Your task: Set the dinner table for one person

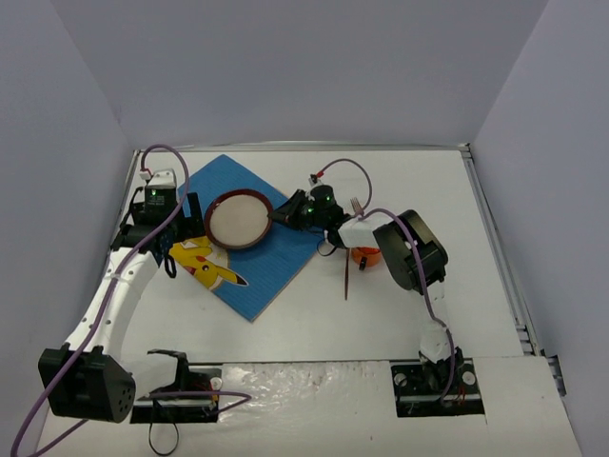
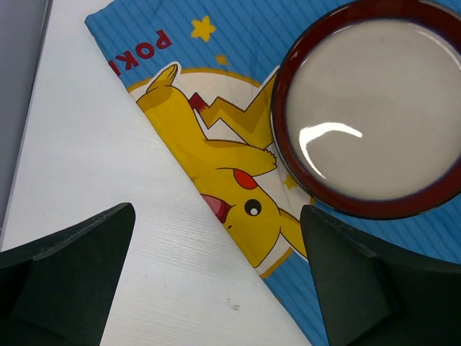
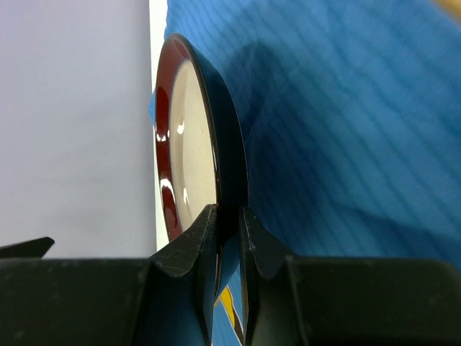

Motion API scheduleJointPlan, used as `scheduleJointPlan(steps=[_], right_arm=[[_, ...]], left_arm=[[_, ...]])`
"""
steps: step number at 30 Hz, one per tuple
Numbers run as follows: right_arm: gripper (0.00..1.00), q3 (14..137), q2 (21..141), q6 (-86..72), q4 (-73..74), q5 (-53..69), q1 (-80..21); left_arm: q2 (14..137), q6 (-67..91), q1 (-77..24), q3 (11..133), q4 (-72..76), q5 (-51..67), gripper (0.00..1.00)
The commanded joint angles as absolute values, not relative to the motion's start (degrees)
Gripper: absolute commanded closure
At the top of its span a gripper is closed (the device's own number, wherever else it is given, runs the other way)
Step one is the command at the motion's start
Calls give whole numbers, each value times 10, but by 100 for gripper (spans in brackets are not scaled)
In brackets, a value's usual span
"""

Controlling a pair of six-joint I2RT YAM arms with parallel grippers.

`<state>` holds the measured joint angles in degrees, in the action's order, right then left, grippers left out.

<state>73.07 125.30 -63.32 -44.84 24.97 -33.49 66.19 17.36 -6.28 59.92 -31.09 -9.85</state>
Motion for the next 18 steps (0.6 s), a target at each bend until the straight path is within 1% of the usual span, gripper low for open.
scheduleJointPlan(steps=[1,10,17,18], right_arm=[[100,800,1234,-677,-616,269,-339],[100,811,1288,-671,-639,274,-347],[100,806,1303,-645,-622,286,-348],[97,803,1303,-643,-620,287,-348]], left_arm=[[644,183,-59,607,-294,-109,3],[642,182,-59,606,-292,-108,3],[642,181,-59,606,-292,-106,3],[642,181,-59,606,-292,-106,3]])
